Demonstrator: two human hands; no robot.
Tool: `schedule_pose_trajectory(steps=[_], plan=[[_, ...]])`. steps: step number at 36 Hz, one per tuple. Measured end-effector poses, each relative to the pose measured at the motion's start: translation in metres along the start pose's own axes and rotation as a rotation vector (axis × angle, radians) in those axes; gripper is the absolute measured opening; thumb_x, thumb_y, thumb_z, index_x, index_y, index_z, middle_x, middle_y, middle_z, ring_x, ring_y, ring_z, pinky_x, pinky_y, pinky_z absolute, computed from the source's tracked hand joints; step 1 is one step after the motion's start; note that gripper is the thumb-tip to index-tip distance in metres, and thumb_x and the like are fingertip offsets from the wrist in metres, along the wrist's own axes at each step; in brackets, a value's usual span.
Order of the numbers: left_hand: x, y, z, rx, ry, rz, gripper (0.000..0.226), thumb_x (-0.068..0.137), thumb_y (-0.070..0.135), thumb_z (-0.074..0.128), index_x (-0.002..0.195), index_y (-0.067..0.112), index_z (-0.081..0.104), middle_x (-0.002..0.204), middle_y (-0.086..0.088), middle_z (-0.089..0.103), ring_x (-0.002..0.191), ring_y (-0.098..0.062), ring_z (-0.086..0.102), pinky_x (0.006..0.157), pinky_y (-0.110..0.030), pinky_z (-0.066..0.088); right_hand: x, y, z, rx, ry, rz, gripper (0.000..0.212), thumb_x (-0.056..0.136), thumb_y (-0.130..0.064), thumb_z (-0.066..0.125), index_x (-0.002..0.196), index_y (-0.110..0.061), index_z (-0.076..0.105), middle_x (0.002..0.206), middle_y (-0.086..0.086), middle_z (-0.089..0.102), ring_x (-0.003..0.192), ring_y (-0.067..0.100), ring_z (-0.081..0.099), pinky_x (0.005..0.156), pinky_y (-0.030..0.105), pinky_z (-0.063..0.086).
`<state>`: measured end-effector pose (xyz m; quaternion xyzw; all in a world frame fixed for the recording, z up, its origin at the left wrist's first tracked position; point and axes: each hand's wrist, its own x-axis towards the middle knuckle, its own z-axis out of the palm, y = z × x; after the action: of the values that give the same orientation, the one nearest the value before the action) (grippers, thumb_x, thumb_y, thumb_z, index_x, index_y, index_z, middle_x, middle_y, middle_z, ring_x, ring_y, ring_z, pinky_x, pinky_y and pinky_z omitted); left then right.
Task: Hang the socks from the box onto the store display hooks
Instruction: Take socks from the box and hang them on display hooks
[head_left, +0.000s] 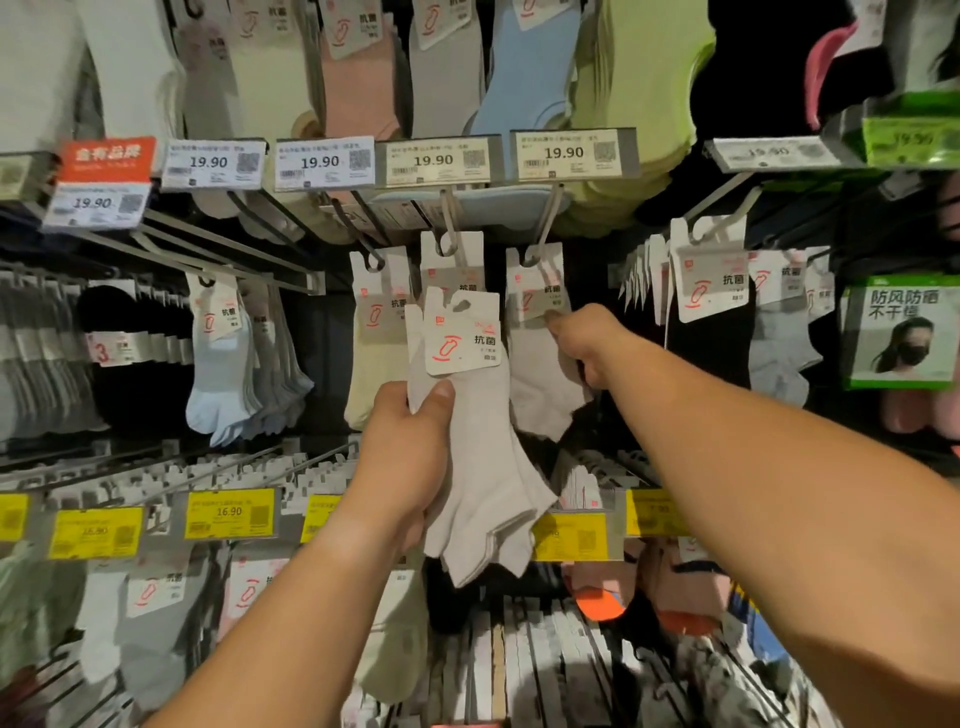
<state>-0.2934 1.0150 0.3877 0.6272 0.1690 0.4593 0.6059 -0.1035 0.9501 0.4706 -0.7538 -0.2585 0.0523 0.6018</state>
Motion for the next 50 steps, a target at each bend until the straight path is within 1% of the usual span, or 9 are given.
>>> schedule_pose_trajectory(steps=[4,7,9,13,17,21,29,43,50], plan=[[0.003,0.004,-0.002,-0.026,-0.02,0.01,0.027,0.102,0.026,0.059,0.126,0.013,0.058,0.115,-0.004,0.073,0.104,-0.024,0.071,0.095,-0.047,0.057,0.007,0.005,0.007,-0.163,0.032,-0.018,0.037,0.1,-0.033,0.053,0.119,-0.002,0.058,0.107,0.015,0.064,0.098,0.031,0.063,0.088,0.041,0.055],[0.005,0.005,0.0,-0.066,-0.042,0.018,0.029,0.099,0.019,0.063,0.127,0.012,0.056,0.115,-0.003,0.073,0.104,-0.023,0.072,0.089,-0.042,0.059,-0.008,0.003,0.003,-0.337,0.186,-0.146,0.032,0.101,-0.031,0.051,0.121,-0.006,0.055,0.107,0.006,0.06,0.083,0.019,0.058,0.069,0.034,0.052],[0.007,0.004,0.001,-0.086,-0.058,0.019,0.035,0.096,0.016,0.068,0.128,0.011,0.055,0.115,-0.004,0.074,0.103,-0.023,0.073,0.089,-0.043,0.06,-0.032,0.007,0.001,-0.18,0.226,-0.271,0.033,0.102,-0.039,0.046,0.119,-0.012,0.058,0.103,0.0,0.062,0.079,0.014,0.056,0.064,0.03,0.045],[0.011,0.003,0.011,-0.129,-0.119,0.064,0.042,0.091,0.008,0.072,0.131,0.005,0.057,0.116,-0.01,0.074,0.102,-0.028,0.074,0.088,-0.048,0.061,-0.086,0.026,0.011,0.168,-0.132,-0.19,0.045,0.092,-0.061,0.052,0.1,-0.02,0.069,0.09,-0.003,0.076,0.085,0.017,0.072,0.079,0.039,0.059],[0.012,0.007,0.026,-0.177,-0.096,0.088,0.025,0.102,0.023,0.06,0.124,0.013,0.059,0.113,-0.006,0.075,0.095,-0.019,0.075,0.077,-0.034,0.063,-0.096,0.039,0.019,0.337,-0.125,-0.237,0.026,0.095,-0.037,0.063,0.118,-0.025,0.068,0.107,-0.005,0.075,0.097,0.015,0.072,0.09,0.044,0.058],[0.028,0.002,0.027,-0.026,0.07,0.128,0.015,0.105,0.036,0.049,0.108,0.026,0.059,0.112,0.001,0.071,0.103,-0.019,0.069,0.094,-0.043,0.056,-0.092,0.028,0.001,0.461,-0.087,-0.185,0.025,0.099,-0.031,0.058,0.122,-0.021,0.064,0.11,0.001,0.074,0.099,0.02,0.071,0.092,0.048,0.056],[0.037,0.003,0.019,-0.019,0.118,0.219,0.021,0.107,0.03,0.046,0.116,0.019,0.061,0.11,0.007,0.068,0.1,-0.007,0.064,0.072,-0.018,0.045,-0.092,-0.009,-0.034,0.367,-0.139,-0.349,0.027,0.103,-0.028,0.05,0.127,-0.019,0.06,0.113,-0.003,0.073,0.102,0.013,0.07,0.095,0.037,0.054],[0.032,0.006,0.004,0.004,0.086,0.193,0.017,0.104,0.036,0.05,0.109,0.027,0.063,0.115,0.005,0.073,0.107,-0.018,0.069,0.098,-0.046,0.055,-0.067,-0.023,-0.037,0.239,-0.101,-0.158,0.024,0.098,-0.032,0.059,0.113,-0.014,0.066,0.094,0.007,0.077,0.089,0.029,0.073,0.085,0.048,0.058],[0.03,0.012,0.013,0.079,0.119,0.223,0.018,0.105,0.036,0.049,0.107,0.025,0.063,0.111,0.003,0.072,0.107,-0.018,0.068,0.094,-0.04,0.054,-0.027,-0.017,-0.017,0.029,-0.041,-0.065,0.035,0.099,-0.029,0.057,0.129,-0.011,0.058,0.119,0.009,0.067,0.106,0.028,0.063,0.096,0.044,0.051]])
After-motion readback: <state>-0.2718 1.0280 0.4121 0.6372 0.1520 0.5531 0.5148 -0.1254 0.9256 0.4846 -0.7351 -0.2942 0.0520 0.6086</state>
